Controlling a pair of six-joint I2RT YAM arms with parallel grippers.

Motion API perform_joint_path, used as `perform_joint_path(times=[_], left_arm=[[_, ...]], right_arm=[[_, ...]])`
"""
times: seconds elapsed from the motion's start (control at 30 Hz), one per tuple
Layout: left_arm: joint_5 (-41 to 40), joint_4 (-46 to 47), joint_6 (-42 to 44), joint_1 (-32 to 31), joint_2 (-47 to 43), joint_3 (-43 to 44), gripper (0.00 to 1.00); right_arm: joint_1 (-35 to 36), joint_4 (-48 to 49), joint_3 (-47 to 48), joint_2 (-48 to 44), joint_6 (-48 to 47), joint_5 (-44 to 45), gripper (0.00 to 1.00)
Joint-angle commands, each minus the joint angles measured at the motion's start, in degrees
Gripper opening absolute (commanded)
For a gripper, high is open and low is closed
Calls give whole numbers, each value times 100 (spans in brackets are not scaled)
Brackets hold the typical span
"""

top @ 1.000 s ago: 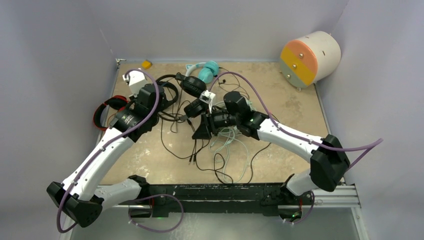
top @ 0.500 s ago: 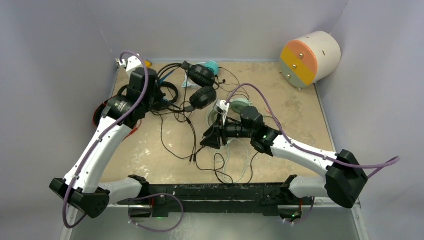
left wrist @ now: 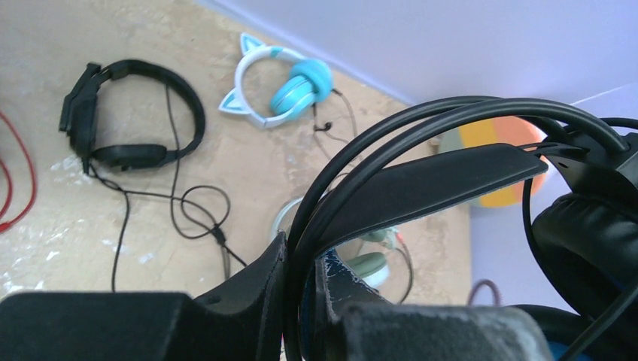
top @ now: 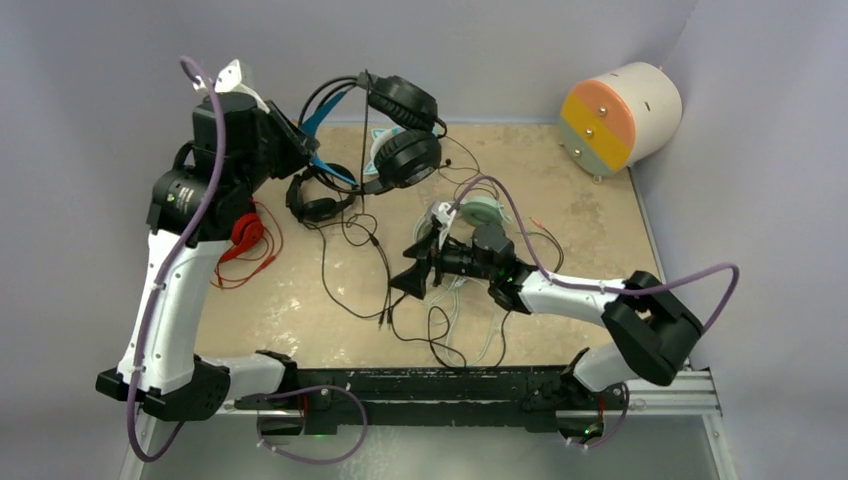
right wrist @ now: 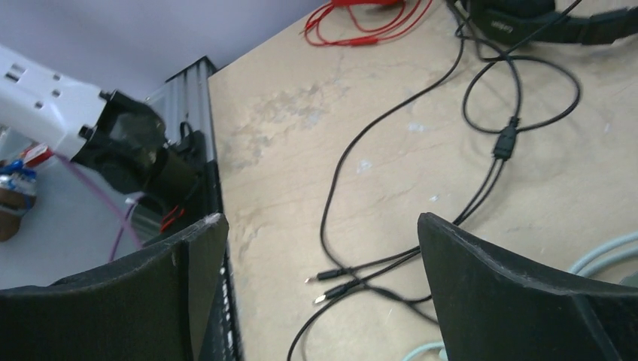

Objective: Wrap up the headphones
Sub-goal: Wrap the headphones cable around the headphones.

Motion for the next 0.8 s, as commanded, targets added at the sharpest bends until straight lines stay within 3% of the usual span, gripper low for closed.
perform_joint_path(times=[0.0, 0.17, 0.3, 0.67, 0.77], left_arm=[[524, -128, -144, -3, 91, 1097, 0], [947, -536, -149, -7, 504, 2189, 0], [1268, -584, -206, -3, 659, 2538, 0], [1606, -565, -388, -3, 725, 2704, 0], [1609, -580, -415, -3, 783, 2747, 0]], right_arm=[[4, 392, 647, 309, -288, 208, 99], [9, 1641, 637, 782, -636, 373, 99], [3, 2224, 951, 1184, -767, 293, 99], [35, 2237, 1931, 1927, -759, -621, 98], [52, 2505, 1662, 1918, -525, -628, 98]])
